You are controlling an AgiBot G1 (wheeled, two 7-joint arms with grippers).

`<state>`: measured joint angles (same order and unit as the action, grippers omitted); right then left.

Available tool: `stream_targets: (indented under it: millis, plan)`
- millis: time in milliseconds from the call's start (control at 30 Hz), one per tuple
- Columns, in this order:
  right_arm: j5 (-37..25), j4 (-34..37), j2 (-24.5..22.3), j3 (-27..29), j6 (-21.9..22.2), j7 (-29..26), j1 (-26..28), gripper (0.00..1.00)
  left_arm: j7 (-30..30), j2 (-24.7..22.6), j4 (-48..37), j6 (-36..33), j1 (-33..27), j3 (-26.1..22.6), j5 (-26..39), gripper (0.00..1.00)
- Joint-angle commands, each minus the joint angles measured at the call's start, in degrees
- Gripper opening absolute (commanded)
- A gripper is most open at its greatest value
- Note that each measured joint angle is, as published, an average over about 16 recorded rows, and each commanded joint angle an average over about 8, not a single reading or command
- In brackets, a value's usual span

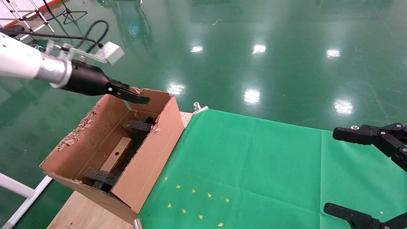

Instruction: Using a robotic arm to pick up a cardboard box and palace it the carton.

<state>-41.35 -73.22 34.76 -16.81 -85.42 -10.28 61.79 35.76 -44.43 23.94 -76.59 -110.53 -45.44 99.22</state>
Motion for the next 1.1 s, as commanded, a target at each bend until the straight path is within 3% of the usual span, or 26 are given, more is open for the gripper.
stream_targets:
  millis: [33, 1100]
  plan:
    - [0.00, 0.01, 0.00, -0.01, 0.00, 0.01, 0.01, 1.00, -0.85, 0.32, 1.69, -0.31, 1.67, 1.00, -1.95, 1.00]
    - [0.07, 0.02, -0.04, -0.11, 0.03, 0.06, 0.03, 1.00, -15.73, 5.92, 31.22, -5.73, 30.80, 18.51, -36.08, 1.00]
